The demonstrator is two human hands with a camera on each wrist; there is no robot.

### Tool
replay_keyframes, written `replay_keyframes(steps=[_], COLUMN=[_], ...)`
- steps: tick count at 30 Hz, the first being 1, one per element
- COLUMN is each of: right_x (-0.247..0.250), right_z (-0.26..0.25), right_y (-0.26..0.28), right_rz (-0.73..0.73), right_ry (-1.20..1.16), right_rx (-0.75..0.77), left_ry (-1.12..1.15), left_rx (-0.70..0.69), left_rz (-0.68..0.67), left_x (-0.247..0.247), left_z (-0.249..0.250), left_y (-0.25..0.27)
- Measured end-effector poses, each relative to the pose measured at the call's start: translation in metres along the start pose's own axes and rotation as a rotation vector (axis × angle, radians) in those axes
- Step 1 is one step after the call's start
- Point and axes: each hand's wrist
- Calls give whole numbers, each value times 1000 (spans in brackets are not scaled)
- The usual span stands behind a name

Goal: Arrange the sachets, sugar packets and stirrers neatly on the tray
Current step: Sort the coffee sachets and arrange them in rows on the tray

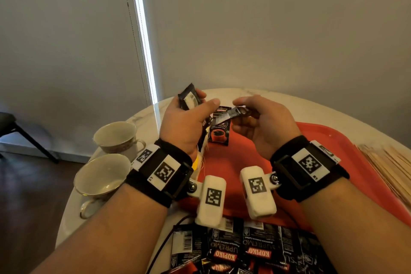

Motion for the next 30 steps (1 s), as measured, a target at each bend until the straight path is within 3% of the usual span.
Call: replay_keyframes(steps=[4, 11, 18, 21, 26, 30], right_x=[4, 10, 10, 9, 6, 8], right_z=[-3, 10, 9, 11, 9, 10], right_y=[0, -8, -9, -9, -3, -10], right_rz=[-63, -16, 11, 21, -154, -17], right_ry=[-255, 7, -162, -157, 19, 68], right_rx=[-79, -17, -148, -143, -107, -91], left_ry=[-29, -101, -47, -21, 33, 119], left_rx=[72, 132, 255, 272, 275, 247], left_rz=[-121, -113, -163, -125, -45, 21], left_x=[-4, -3, 0, 1, 6, 4], left_z=[2, -3, 3, 1, -3, -2], left_y=[8, 5, 2, -1, -7, -7])
Point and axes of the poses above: each hand's wrist, its own y-axis away from the middle knuckle, its own x-axis out of the back of the hand, z = x × y, and after that the axes turned 8 degrees about x, right-handed
